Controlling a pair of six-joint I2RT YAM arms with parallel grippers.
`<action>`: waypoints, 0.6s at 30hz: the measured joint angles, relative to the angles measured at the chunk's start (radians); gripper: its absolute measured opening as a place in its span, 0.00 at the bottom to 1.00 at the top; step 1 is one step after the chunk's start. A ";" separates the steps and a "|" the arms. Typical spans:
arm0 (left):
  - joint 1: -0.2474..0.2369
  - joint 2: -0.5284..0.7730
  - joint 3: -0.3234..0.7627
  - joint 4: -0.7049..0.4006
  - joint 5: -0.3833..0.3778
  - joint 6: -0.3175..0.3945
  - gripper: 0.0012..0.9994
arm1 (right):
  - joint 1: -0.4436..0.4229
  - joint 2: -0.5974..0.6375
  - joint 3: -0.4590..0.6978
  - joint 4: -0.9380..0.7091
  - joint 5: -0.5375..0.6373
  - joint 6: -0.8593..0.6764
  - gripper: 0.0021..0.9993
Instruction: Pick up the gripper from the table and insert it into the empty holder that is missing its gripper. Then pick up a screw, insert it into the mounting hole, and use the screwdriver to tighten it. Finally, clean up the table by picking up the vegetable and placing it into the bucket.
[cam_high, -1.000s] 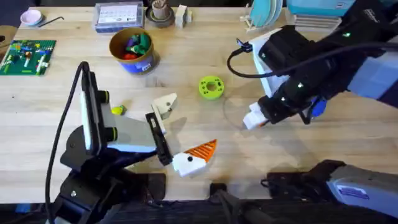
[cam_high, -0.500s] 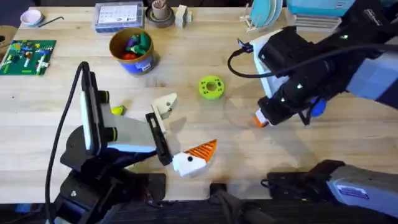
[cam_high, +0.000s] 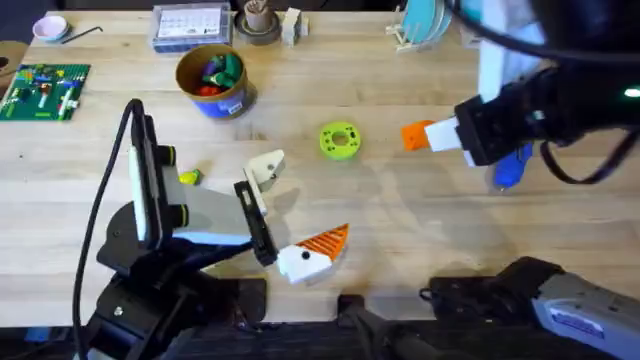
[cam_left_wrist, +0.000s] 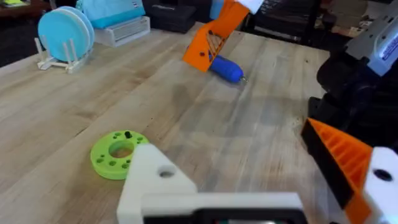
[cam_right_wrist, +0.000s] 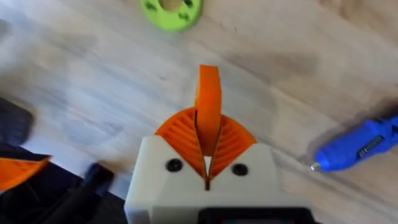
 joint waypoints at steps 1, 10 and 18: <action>0.000 0.000 0.000 0.000 0.000 0.000 0.99 | 0.000 -0.022 0.000 0.010 -0.012 0.010 0.01; 0.000 0.000 0.000 0.000 0.000 0.000 0.99 | 0.000 -0.250 -0.171 0.198 -0.166 0.073 0.01; 0.000 0.000 0.000 0.000 0.000 0.000 0.99 | 0.000 -0.249 -0.369 0.609 -0.607 0.158 0.01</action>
